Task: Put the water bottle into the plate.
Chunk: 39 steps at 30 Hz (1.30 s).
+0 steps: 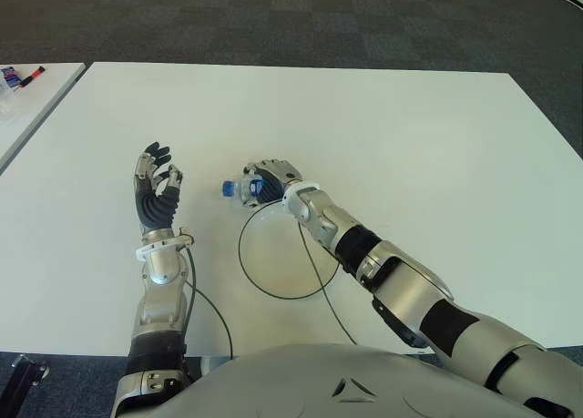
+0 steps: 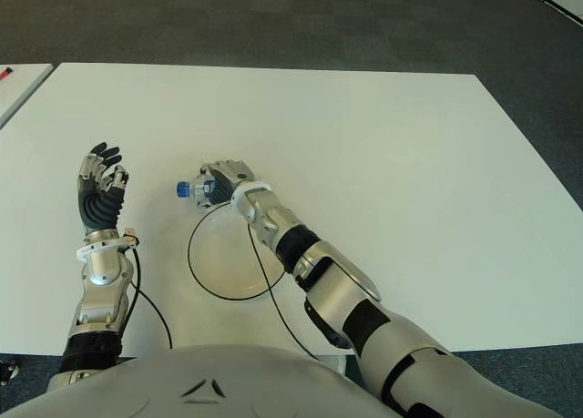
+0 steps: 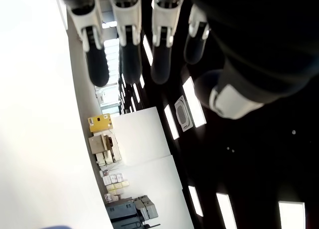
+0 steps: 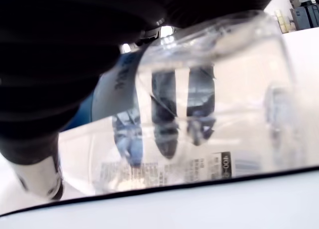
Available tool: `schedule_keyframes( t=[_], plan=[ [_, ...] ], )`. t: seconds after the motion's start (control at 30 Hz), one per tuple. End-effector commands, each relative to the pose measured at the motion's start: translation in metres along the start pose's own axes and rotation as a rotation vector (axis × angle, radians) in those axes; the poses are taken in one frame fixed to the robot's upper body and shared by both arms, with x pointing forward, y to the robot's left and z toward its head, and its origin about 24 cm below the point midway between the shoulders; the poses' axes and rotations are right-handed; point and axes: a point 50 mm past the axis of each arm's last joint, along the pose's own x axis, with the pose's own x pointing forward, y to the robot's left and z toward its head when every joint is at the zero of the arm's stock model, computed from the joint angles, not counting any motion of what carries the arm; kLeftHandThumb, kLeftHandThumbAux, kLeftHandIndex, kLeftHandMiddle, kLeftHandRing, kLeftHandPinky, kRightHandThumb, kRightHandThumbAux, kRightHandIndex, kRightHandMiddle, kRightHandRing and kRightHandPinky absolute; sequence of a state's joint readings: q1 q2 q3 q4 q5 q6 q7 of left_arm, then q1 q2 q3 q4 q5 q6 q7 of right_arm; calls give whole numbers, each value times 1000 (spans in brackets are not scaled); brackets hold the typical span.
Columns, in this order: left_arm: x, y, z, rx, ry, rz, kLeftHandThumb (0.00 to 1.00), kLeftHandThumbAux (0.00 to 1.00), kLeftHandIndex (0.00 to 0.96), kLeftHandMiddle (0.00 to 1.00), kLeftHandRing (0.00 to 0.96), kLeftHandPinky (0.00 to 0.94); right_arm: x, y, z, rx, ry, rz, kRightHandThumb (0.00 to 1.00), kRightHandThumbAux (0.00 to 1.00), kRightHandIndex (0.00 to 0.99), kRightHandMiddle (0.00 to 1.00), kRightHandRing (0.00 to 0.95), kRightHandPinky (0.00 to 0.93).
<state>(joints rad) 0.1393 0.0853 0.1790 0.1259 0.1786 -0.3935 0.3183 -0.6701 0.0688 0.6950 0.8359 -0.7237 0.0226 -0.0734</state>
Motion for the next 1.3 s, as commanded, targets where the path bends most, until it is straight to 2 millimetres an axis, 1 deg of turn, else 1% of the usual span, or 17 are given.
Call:
schedule_keyframes(
  t=[0.03, 0.27, 0.37, 0.53, 0.73, 0.97, 1.07, 1.17, 1.23, 1.27, 1.3],
  plan=[
    [-2, 2, -4, 28, 13, -9, 609, 611, 165, 232, 239, 299, -2, 4, -1, 40, -8, -11, 927, 665, 324, 487, 552, 625],
    [-2, 3, -5, 25, 14, -7, 628, 601, 167, 232, 240, 297, -3, 3, 0, 57, -35, -42, 944, 669, 339, 498, 562, 628],
    [-2, 3, -5, 25, 13, -3, 634, 604, 168, 231, 239, 296, -3, 2, 1, 62, -45, -48, 981, 672, 332, 483, 540, 539],
    [-3, 4, -4, 23, 11, 1, 644, 615, 171, 232, 238, 290, -4, 1, 3, 75, -70, -52, 997, 673, 337, 491, 533, 474],
    [-3, 5, -4, 42, 14, 10, 657, 623, 171, 236, 243, 296, -4, 0, 4, 86, -104, -51, 999, 672, 343, 502, 521, 457],
    [-4, 6, -5, 42, 28, 17, 671, 620, 167, 245, 253, 307, -6, -1, 5, 84, -145, -48, 1000, 674, 327, 478, 505, 516],
    [-4, 7, -5, 36, 25, 20, 670, 622, 168, 250, 257, 307, -6, -1, 5, 85, -162, -46, 1000, 674, 323, 475, 508, 525],
    [-4, 7, -4, 34, 20, 22, 665, 623, 167, 251, 258, 306, -7, -1, 5, 90, -173, -49, 1000, 669, 403, 434, 488, 506],
    [-3, 7, -4, 34, 15, 25, 661, 623, 166, 250, 256, 303, -7, -1, 5, 95, -183, -53, 1000, 667, 422, 433, 484, 488],
    [-3, 7, -4, 34, 13, 26, 658, 623, 166, 249, 254, 301, -7, -1, 5, 97, -187, -54, 1000, 670, 388, 450, 492, 490],
    [-3, 7, -4, 34, 12, 26, 657, 623, 166, 248, 253, 300, -7, -1, 5, 98, -188, -55, 1000, 671, 376, 456, 495, 490]
  ],
)
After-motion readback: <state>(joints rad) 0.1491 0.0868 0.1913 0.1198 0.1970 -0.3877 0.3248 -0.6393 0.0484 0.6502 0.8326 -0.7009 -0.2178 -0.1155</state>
